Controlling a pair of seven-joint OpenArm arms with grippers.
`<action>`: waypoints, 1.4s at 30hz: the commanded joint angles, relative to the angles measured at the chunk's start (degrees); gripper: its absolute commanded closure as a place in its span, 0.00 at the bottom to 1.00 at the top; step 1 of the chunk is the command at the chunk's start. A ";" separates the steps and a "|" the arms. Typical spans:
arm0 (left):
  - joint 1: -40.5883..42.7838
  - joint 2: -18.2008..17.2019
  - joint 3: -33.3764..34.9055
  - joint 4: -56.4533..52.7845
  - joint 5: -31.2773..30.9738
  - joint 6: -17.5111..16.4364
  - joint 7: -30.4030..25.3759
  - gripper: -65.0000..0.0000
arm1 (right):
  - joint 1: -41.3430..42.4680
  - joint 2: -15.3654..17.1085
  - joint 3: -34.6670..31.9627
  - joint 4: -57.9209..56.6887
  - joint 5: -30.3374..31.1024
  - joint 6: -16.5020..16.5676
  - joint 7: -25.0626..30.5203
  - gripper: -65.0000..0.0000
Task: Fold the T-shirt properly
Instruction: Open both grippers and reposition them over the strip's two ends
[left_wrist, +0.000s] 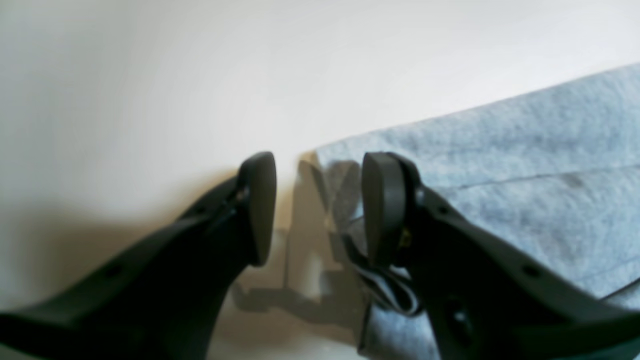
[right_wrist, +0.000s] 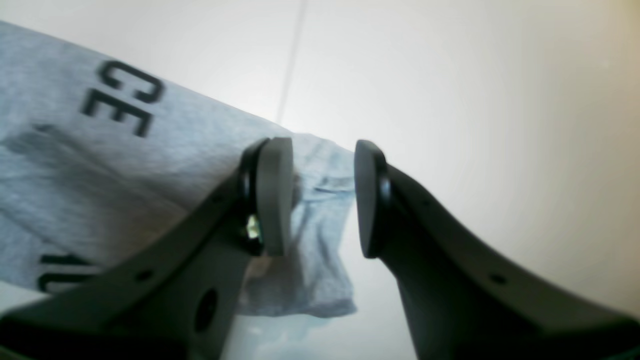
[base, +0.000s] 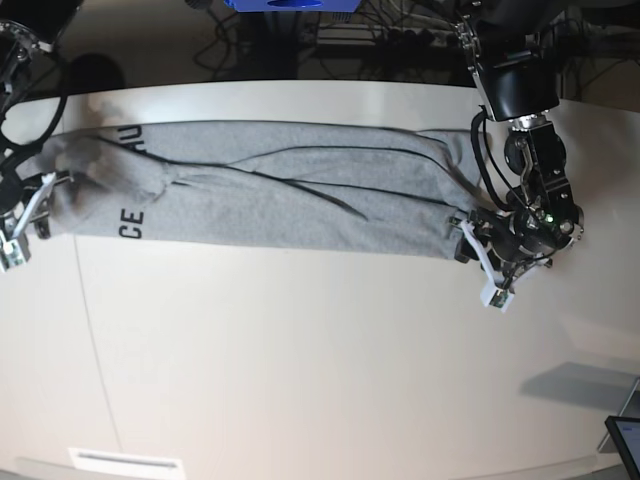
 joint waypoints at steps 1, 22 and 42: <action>-1.17 -0.78 -0.23 1.90 -0.71 -0.25 -0.96 0.58 | -0.39 0.90 0.08 0.85 -0.26 -0.18 0.62 0.69; 7.88 -0.52 -8.58 14.56 -0.88 -0.25 -0.96 0.57 | -5.31 -4.20 -7.30 -11.02 -0.26 -0.18 10.12 0.45; 16.94 0.10 -18.07 15.53 -22.51 -0.25 -0.87 0.47 | -5.48 -4.38 -7.57 -22.71 -0.26 -0.18 15.22 0.47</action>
